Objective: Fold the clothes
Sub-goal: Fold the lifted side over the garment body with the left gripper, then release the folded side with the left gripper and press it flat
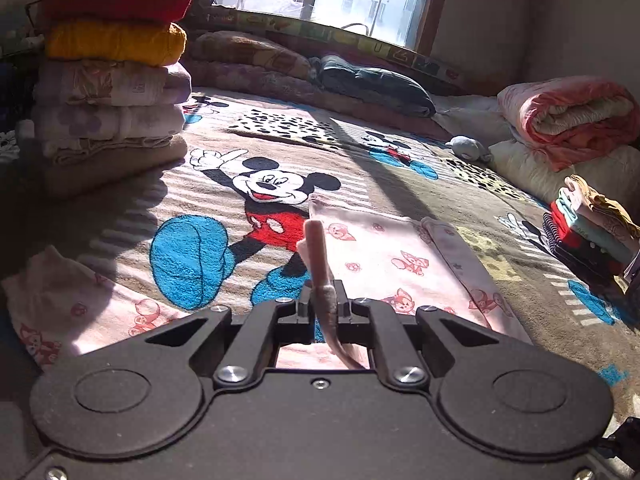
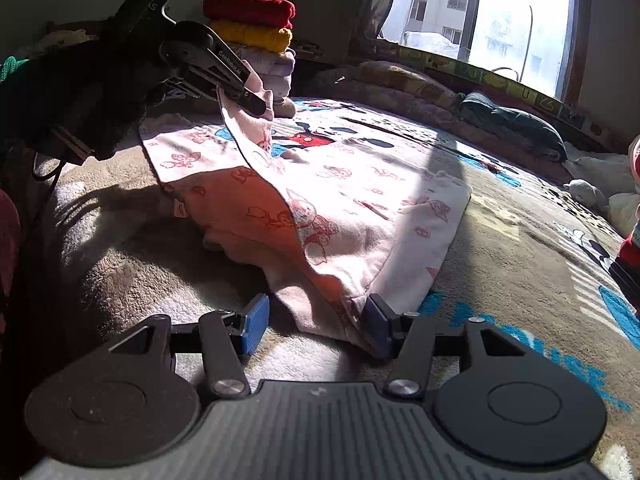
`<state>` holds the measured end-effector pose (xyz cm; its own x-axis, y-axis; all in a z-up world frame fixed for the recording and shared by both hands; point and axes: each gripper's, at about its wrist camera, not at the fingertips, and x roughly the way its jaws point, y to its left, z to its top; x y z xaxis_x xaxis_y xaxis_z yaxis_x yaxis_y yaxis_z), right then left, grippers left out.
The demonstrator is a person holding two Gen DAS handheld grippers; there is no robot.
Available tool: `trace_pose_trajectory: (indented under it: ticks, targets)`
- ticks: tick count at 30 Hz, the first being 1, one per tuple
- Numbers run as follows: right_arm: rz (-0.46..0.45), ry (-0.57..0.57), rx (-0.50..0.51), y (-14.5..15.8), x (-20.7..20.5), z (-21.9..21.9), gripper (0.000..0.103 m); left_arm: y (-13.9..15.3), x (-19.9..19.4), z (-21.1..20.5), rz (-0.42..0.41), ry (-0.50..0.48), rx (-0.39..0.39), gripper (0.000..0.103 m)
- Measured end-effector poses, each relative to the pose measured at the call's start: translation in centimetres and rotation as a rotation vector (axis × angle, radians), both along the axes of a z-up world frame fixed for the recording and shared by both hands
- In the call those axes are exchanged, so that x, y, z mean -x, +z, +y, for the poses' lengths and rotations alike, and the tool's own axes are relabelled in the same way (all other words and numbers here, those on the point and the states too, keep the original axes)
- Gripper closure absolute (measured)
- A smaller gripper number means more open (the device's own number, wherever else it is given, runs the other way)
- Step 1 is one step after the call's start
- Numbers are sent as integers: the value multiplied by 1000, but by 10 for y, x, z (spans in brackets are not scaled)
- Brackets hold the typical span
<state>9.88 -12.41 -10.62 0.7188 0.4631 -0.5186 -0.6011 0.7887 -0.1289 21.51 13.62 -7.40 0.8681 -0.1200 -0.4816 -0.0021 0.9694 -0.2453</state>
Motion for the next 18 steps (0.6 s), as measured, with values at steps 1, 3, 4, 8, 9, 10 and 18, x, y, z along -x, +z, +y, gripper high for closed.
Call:
trace_pose_trajectory:
  ticks: [1,3,4,8,9,10,18]
  targets:
    - [9,7,-2,2,0,-2,49,-6,0,3,9,12,20,97]
    - [7,10,5,6,2,-5,50,-16,1,8,27,29,62,97]
    - [2,9,3,7,3,-6,50,-19,2,9,32,33,69,97]
    - [-20,-7,-10,8,2,-8,50,-30,13,20,42,58,124,97]
    - [-27,-11,-10,8,1,-8,50,-33,15,24,46,72,148,97]
    - [-35,-15,-14,8,-1,-7,50,-35,16,28,51,80,174,97]
    - [16,20,-14,-1,-15,2,39,-23,19,45,39,199,185,81]
